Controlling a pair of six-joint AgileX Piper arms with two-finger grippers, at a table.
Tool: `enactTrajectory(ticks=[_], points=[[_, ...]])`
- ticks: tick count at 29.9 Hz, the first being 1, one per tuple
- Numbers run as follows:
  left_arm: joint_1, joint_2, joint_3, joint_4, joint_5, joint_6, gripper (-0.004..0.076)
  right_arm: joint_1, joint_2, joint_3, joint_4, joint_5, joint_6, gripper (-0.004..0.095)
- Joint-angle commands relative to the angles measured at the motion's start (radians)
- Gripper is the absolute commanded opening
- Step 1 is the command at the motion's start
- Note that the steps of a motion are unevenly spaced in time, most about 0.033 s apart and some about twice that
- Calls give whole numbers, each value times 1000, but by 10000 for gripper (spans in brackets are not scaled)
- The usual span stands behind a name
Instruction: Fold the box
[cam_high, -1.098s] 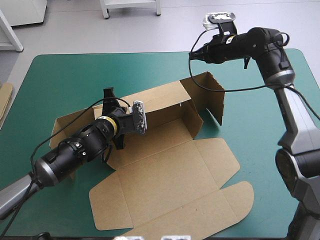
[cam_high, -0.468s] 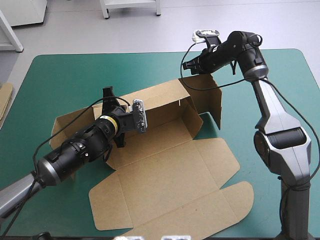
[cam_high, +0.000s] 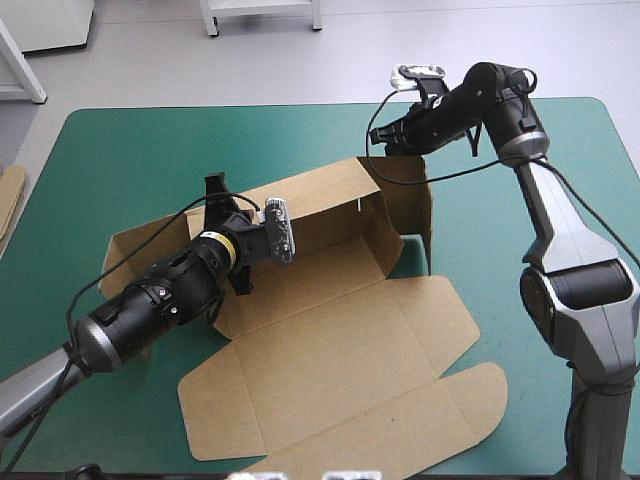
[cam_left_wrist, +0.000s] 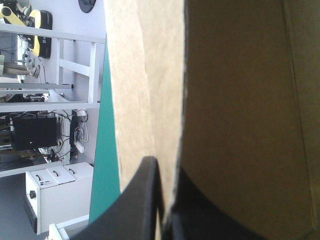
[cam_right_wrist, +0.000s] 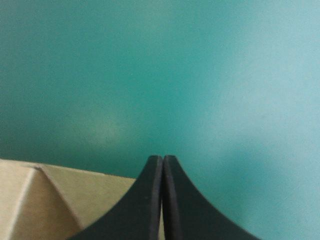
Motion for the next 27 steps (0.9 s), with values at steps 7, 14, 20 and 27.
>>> enactTrajectory(ticks=[7, 14, 20, 27], points=[[-16, -3, -4, -79, -40, -29, -9, -8, -148, 137, 25, 6, -68, 0], [-16, -3, -4, -89, -40, -29, -9, -10, -226, 271, 50, -79, -144, 0], [-16, -3, -4, -89, -40, -45, -9, -10, -350, 549, 169, -324, -306, -2], [-16, -3, -4, -94, -42, -49, -9, -10, -494, 895, 458, -594, -675, -4]])
